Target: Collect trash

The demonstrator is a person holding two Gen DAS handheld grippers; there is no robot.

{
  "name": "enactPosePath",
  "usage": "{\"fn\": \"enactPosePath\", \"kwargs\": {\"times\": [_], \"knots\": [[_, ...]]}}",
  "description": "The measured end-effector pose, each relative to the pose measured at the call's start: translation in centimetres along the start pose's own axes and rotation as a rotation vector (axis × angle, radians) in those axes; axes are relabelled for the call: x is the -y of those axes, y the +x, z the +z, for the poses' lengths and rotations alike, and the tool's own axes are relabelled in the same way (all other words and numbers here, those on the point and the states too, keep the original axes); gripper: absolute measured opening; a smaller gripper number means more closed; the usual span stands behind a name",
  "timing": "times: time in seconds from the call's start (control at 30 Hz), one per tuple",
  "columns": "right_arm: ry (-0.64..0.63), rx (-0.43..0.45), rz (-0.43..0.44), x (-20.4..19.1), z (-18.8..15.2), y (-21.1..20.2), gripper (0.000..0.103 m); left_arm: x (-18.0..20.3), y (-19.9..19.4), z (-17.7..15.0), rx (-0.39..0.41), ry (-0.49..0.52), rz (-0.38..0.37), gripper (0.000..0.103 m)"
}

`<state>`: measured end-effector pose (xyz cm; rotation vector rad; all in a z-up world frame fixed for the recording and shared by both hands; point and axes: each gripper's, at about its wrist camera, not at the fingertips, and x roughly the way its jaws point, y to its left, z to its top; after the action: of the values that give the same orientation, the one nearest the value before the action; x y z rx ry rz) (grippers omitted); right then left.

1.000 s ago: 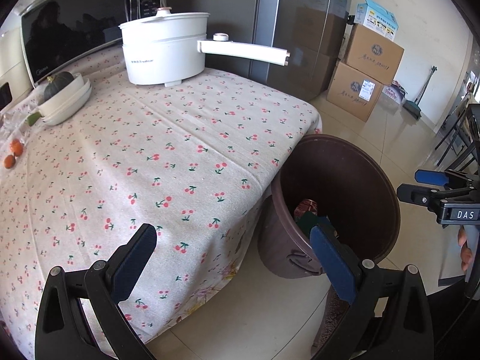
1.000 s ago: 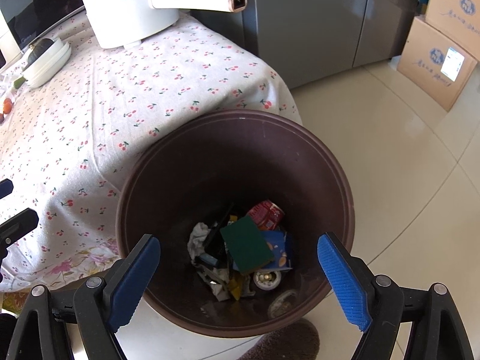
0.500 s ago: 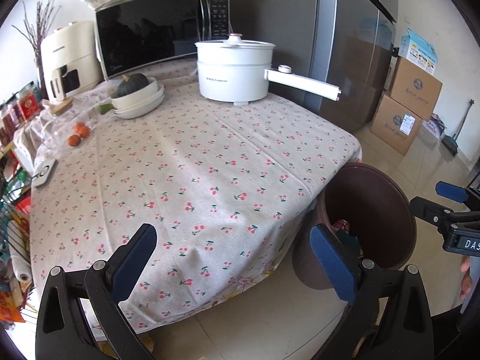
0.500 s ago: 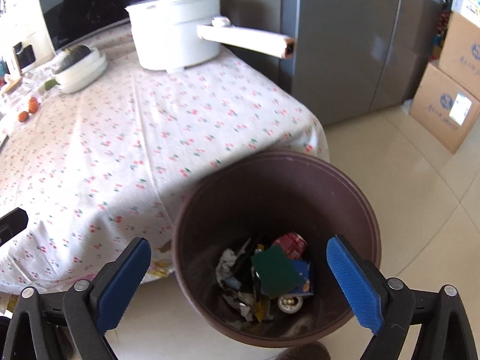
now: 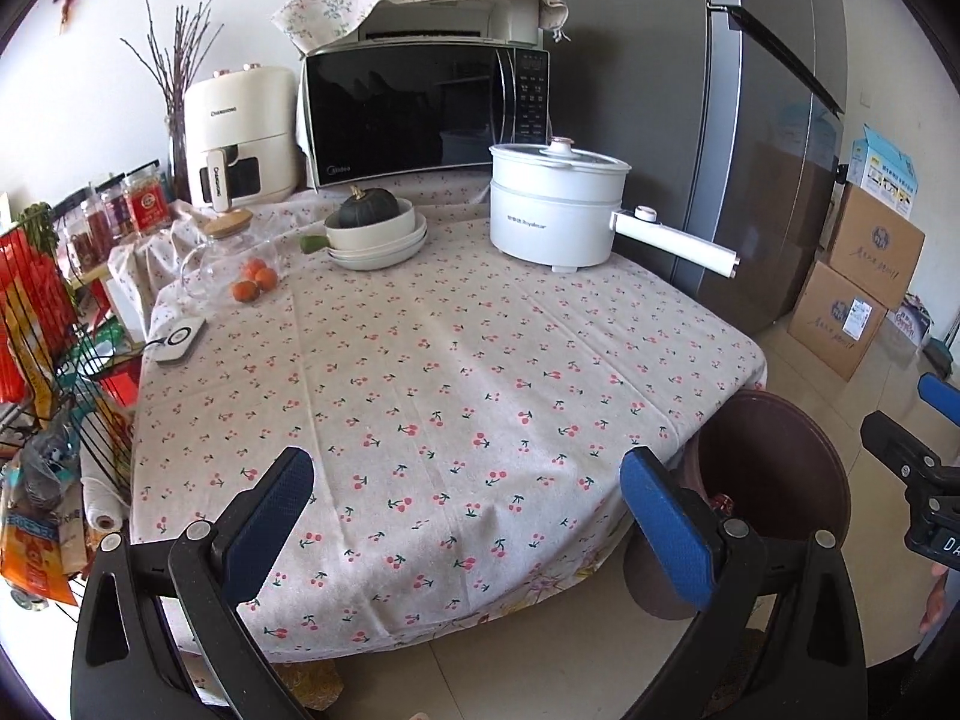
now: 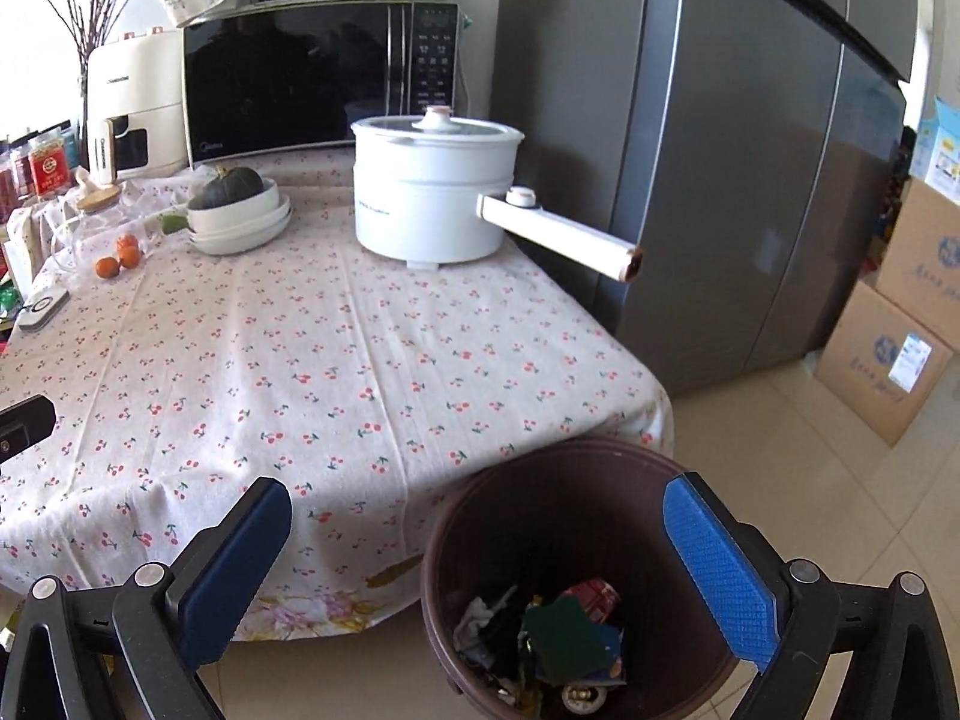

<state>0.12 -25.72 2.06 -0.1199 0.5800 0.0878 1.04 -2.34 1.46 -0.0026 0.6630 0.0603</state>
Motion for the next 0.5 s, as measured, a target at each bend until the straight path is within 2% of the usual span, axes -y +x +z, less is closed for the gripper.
{"fn": "enactPosePath", "kwargs": {"times": [0.23,0.5], "knots": [[-0.035,0.088,-0.017,-1.2,0.7,-1.0,0.102,0.6,-0.8,0.4,0.042,0.016,-0.005,0.103],[-0.030,0.080,-0.005,-1.2,0.6,-0.7,0.102,1.3,-0.8,0.3,0.034,0.032,-0.021,0.103]]}}
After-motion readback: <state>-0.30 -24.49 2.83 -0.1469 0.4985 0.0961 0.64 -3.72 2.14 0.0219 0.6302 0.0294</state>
